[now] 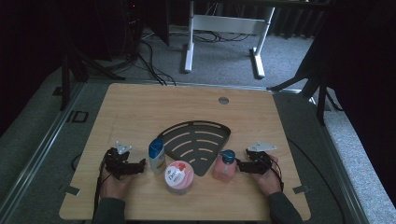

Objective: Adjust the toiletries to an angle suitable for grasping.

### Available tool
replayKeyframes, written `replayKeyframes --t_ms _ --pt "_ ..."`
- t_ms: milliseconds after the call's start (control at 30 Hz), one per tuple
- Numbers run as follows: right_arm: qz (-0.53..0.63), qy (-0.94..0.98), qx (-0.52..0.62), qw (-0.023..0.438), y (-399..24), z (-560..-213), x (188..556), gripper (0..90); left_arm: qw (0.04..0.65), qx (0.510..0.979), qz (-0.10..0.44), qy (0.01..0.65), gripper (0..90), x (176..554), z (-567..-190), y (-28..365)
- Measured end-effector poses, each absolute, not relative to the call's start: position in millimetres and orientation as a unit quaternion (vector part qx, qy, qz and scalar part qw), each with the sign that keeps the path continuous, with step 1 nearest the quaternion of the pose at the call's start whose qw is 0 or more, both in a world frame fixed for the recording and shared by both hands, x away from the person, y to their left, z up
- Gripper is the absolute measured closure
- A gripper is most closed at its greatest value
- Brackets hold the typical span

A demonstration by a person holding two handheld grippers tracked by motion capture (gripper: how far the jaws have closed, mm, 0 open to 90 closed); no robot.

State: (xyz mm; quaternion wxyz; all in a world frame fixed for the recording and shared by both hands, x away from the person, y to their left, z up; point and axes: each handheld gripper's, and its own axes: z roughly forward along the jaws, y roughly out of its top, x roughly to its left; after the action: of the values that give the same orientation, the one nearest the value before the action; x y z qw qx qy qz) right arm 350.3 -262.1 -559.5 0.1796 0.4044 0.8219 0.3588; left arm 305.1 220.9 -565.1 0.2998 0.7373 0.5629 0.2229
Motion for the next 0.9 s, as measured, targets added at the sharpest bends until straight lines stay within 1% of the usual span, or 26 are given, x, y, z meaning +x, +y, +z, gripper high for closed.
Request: replayKeyframes --t_ms 67,100,167,200,233,267,333,367,400,567,600,633,700,800,833,867,900 --pt "0.359 0.822 0.405 0.18 -262.1 -559.6 350.1 27.6 0.303 0.732 0.228 0.566 6.9 304.4 -564.6 220.5" --pt "0.358 0.822 0.405 0.179 -262.2 -559.4 349.9 27.6 0.31 0.73 0.234 0.563 20.8 301.9 -563.9 220.6" --pt "0.358 0.822 0.405 0.179 -262.2 -559.3 349.9 27.5 0.312 0.727 0.236 0.564 21.9 300.5 -563.7 219.9" --pt "0.352 0.823 0.408 0.178 -261.9 -558.1 349.8 27.5 0.312 0.728 0.235 0.564 26.5 300.0 -563.0 219.8" --pt "0.352 0.823 0.408 0.178 -261.9 -558.1 349.8 27.5 0.312 0.728 0.235 0.563 26.5 299.3 -562.3 219.8" --pt "0.349 0.824 0.41 0.177 -261.5 -557.5 349.7 27.6 0.311 0.729 0.234 0.563 30.9 298.3 -561.4 219.4" --pt "0.34 0.826 0.414 0.174 -260.6 -555.4 348.9 30.4 0.309 0.733 0.23 0.561 35.4 297.3 -559.7 217.6" --pt "0.34 0.826 0.414 0.174 -260.6 -555.4 348.9 30.4 0.309 0.733 0.23 0.561 37.5 297.3 -559.7 217.6" --pt "0.339 0.827 0.414 0.174 -260.7 -554.8 348.6 32.4 0.308 0.737 0.228 0.557 37.5 296.9 -559.2 216.9" --pt "0.332 0.831 0.412 0.169 -263.2 -551.3 345.7 43.7 0.304 0.754 0.219 0.539 42.3 292.7 -556.5 211.7" --pt "0.329 0.834 0.411 0.166 -264.1 -549.5 343.6 47.7 0.303 0.757 0.215 0.536 44.8 291.6 -555.9 211.0" --pt "0.329 0.834 0.411 0.166 -264.1 -549.5 343.6 47.7 0.303 0.76 0.212 0.535 44.8 290.5 -555.3 210.4" --pt "0.33 0.835 0.409 0.163 -265.1 -546.7 340.7 53.2 0.3 0.763 0.209 0.532 48.1 288.3 -554.0 209.4" --pt "0.338 0.837 0.401 0.157 -266.0 -540.3 334.0 63.9 0.298 0.766 0.208 0.53 55.0 287.0 -553.0 209.5" --pt "0.34 0.839 0.394 0.16 -266.2 -536.4 328.5 72.8 0.299 0.767 0.206 0.53 56.4 287.2 -553.0 209.8" --pt "0.34 0.839 0.394 0.16 -266.2 -536.4 328.5 72.8 0.3 0.766 0.205 0.53 56.4 287.4 -553.1 210.0" --pt "0.339 0.841 0.391 0.157 -267.3 -533.5 323.7 83.3 0.301 0.766 0.204 0.53 56.6 287.6 -553.1 210.3"
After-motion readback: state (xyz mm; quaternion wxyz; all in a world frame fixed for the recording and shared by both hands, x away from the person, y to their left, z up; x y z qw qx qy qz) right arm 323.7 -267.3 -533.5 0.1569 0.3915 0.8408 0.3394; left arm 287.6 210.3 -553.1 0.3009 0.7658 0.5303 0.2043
